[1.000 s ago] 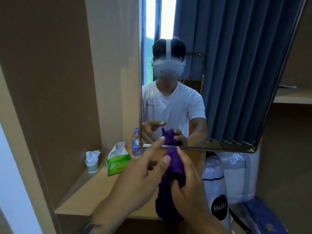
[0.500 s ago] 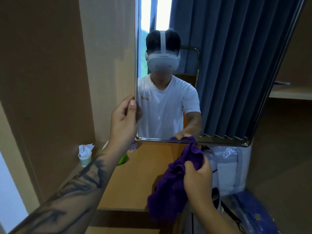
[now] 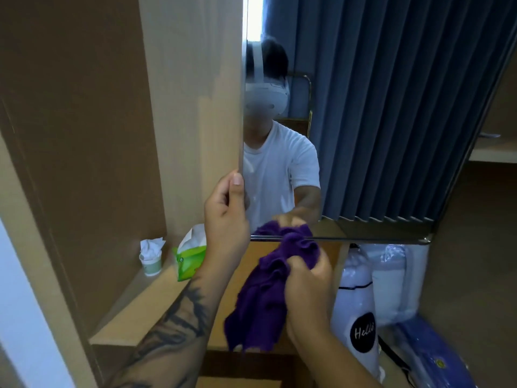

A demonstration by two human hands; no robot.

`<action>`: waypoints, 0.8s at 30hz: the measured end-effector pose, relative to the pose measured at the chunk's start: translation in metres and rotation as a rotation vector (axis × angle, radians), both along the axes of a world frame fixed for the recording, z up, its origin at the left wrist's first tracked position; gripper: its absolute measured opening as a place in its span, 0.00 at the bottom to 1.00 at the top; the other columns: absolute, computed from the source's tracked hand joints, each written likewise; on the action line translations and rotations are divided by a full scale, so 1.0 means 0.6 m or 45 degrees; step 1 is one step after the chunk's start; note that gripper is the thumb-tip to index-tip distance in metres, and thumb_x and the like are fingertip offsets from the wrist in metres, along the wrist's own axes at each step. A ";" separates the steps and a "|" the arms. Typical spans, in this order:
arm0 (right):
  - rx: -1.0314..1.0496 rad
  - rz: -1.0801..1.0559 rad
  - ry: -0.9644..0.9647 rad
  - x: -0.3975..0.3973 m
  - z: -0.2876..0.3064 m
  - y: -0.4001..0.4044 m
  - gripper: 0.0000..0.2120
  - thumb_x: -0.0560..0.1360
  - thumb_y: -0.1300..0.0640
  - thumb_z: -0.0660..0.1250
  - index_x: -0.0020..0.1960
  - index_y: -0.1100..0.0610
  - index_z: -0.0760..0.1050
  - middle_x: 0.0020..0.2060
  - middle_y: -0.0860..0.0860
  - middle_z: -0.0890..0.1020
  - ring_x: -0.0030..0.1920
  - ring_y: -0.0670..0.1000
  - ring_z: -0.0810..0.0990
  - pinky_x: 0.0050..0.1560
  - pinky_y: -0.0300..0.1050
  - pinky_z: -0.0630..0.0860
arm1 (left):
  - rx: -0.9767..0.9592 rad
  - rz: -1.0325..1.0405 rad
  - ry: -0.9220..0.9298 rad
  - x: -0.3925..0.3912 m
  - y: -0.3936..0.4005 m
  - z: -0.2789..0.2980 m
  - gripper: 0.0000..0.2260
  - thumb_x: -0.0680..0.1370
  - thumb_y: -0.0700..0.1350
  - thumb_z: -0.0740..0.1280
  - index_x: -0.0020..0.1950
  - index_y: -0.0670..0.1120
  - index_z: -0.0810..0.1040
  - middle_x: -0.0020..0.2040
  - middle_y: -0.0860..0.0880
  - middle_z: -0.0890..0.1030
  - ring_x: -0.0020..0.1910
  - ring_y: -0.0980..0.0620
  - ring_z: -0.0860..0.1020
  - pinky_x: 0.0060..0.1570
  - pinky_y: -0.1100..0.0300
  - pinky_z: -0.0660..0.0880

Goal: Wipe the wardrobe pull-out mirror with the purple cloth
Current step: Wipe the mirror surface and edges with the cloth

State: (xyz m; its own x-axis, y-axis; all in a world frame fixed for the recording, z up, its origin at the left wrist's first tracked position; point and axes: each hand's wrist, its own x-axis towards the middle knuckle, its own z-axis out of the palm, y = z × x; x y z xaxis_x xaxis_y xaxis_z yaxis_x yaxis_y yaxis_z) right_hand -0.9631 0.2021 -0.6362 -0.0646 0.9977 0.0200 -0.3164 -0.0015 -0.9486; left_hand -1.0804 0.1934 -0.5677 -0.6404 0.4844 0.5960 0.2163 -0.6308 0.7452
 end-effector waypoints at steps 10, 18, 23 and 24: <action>-0.085 0.248 0.171 -0.030 -0.007 -0.017 0.21 0.78 0.62 0.68 0.65 0.41 0.75 0.43 0.50 0.87 0.34 0.50 0.84 0.37 0.44 0.80 | -0.064 0.008 0.031 0.003 -0.017 0.003 0.14 0.88 0.46 0.59 0.53 0.36 0.75 0.37 0.42 0.69 0.36 0.43 0.67 0.39 0.51 0.71; -0.211 -0.148 0.368 0.035 0.027 0.015 0.12 0.79 0.63 0.67 0.61 0.53 0.78 0.42 0.50 0.85 0.28 0.44 0.83 0.27 0.39 0.77 | -0.190 -0.042 0.062 -0.007 -0.027 0.003 0.17 0.87 0.48 0.61 0.71 0.40 0.77 0.50 0.44 0.81 0.53 0.53 0.77 0.60 0.48 0.76; -0.242 0.252 0.260 -0.027 0.022 -0.033 0.16 0.77 0.63 0.70 0.62 0.49 0.76 0.42 0.53 0.87 0.34 0.51 0.86 0.35 0.45 0.81 | -0.303 -0.028 0.082 -0.016 -0.042 0.007 0.18 0.87 0.49 0.62 0.75 0.45 0.75 0.65 0.39 0.82 0.67 0.41 0.79 0.71 0.39 0.74; -0.241 0.348 0.250 -0.032 0.024 -0.036 0.17 0.76 0.64 0.71 0.62 0.50 0.77 0.42 0.54 0.87 0.36 0.53 0.85 0.38 0.47 0.82 | -0.320 -0.021 0.121 -0.021 -0.045 0.008 0.17 0.87 0.48 0.62 0.75 0.45 0.76 0.64 0.38 0.82 0.67 0.40 0.80 0.70 0.40 0.75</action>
